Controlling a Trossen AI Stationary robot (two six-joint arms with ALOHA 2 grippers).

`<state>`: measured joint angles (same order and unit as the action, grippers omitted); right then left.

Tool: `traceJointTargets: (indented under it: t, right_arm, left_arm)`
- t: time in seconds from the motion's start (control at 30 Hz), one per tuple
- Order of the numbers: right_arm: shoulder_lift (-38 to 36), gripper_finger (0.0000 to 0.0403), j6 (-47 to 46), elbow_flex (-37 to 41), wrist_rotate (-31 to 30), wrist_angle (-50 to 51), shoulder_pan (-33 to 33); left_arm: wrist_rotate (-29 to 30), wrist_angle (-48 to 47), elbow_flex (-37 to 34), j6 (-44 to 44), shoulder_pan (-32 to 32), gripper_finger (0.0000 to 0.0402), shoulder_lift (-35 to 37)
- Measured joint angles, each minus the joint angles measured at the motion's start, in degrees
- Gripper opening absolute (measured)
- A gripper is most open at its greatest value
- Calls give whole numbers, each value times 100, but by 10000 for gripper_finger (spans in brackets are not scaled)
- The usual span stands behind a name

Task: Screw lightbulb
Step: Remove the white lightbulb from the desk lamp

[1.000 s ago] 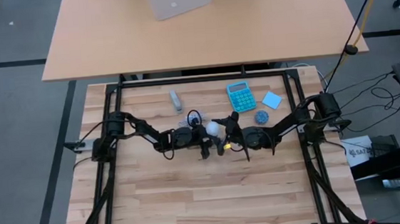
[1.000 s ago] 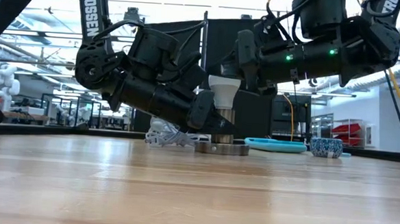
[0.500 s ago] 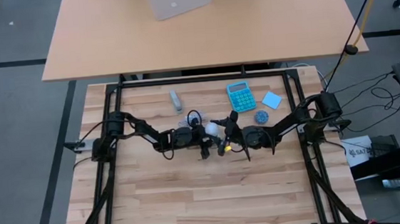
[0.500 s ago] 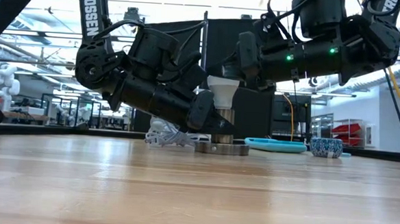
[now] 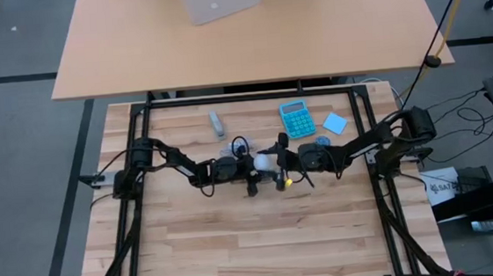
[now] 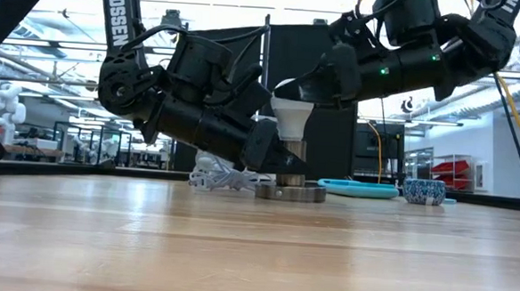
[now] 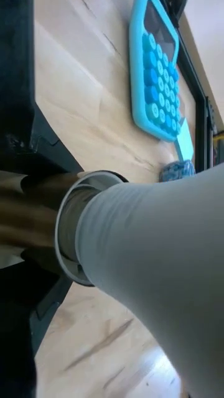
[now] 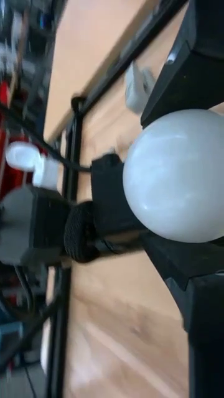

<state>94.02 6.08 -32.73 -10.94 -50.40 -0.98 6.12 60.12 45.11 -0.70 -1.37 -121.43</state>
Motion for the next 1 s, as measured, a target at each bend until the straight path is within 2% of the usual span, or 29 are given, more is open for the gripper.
traceJointTargets:
  t: [0.1, 0.3, 0.43, 0.87, 1.0]
  right_arm:
    - [-199, 277, 21, 5, 802, 190, 213]
    - [-308, 278, 6, 13, 1797, 285, 570]
    - [-308, 278, -161, 13, 2577, 306, 750]
    - [-337, 279, -176, -156, 3972, 133, 816]
    - [-339, 279, -176, -245, 3987, 124, 815]
  left_arm:
    - [-102, -4, 10, -24, 19, 181, 0]
    - [-385, -4, 14, -47, 26, 181, 0]
    - [-814, -7, 12, -45, 33, 181, 0]
    - [-1911, 83, -1, -28, 33, 181, -7]
    - [-1918, 96, -1, -90, 33, 181, -7]
